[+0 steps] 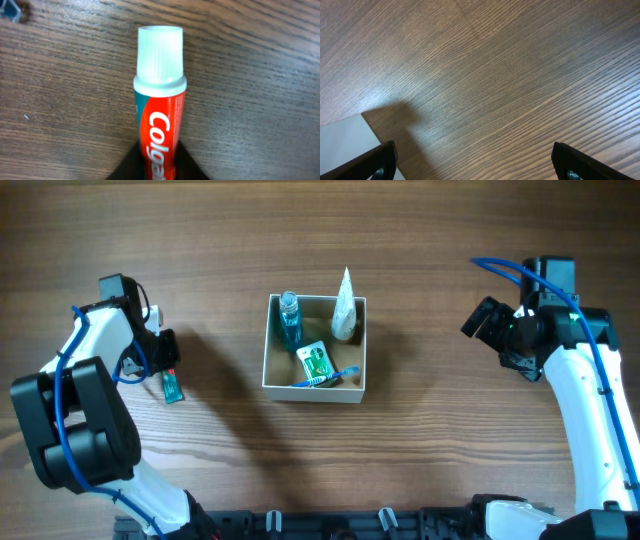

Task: Pack container
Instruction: 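Grasp the red-and-white toothpaste tube with the left gripper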

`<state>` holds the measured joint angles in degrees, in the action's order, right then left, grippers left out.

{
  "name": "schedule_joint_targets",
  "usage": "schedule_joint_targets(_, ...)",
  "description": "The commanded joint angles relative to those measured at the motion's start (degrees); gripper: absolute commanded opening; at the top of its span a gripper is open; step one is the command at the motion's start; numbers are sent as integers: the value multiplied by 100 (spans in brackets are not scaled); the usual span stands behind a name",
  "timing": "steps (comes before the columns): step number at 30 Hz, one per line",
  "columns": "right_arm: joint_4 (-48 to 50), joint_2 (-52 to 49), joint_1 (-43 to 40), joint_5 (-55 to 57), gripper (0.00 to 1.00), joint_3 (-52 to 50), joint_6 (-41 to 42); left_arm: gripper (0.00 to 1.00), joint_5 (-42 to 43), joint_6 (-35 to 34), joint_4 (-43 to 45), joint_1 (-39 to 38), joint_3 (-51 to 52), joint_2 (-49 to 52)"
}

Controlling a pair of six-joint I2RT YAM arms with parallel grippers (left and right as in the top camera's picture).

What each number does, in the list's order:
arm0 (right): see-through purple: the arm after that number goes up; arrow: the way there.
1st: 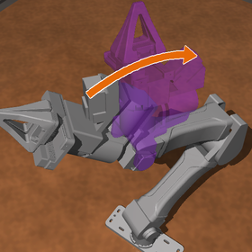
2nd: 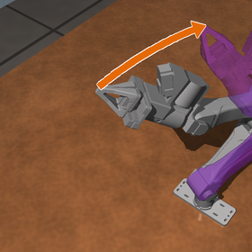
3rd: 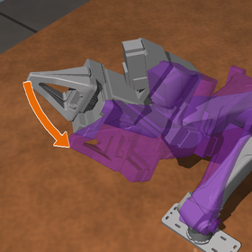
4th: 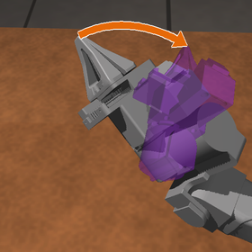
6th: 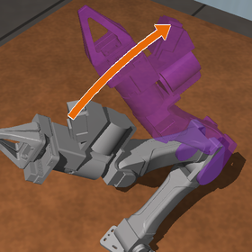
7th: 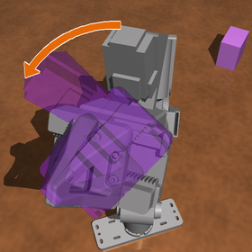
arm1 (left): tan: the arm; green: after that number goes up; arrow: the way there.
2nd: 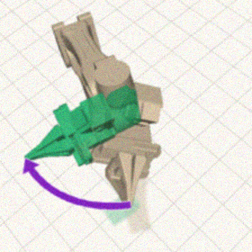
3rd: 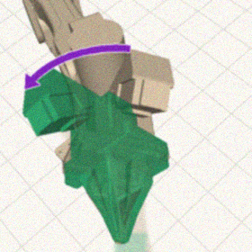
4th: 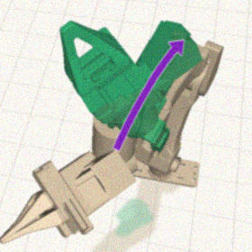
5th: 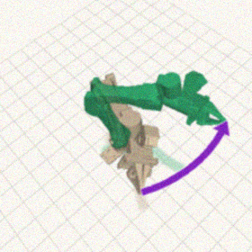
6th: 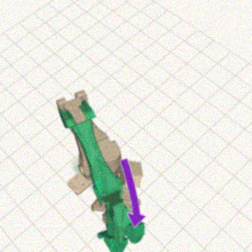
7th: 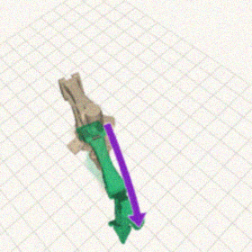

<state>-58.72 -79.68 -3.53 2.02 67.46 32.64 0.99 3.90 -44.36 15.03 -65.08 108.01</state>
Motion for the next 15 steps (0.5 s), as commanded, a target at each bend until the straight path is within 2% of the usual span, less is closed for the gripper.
schedule_joint_targets(1, -7, -26, -9, 138, 100, -46, -98, 4, 155, 13, 0, 31, 20, 76)
schedule_joint_targets(5, -9, -26, -9, 138, 100, -46, -101, 4, 155, 13, -9, -17, 11, -46)
schedule_joint_targets(9, -50, -26, -9, 138, 100, -46, -114, 4, 160, -50, -339, -334, -372, -866)
schedule_joint_targets(12, -48, -26, -9, 138, 100, -46, -111, 4, 157, 42, -411, -1056, -481, -2120)
schedule_joint_targets(13, -42, -26, -9, 138, 100, -46, -111, 4, 155, 81, -411, -1547, -481, -2710)
schedule_joint_targets(15, -22, -26, -9, 138, 100, -46, -114, 4, 155, 706, -409, -2312, -481, -3331)
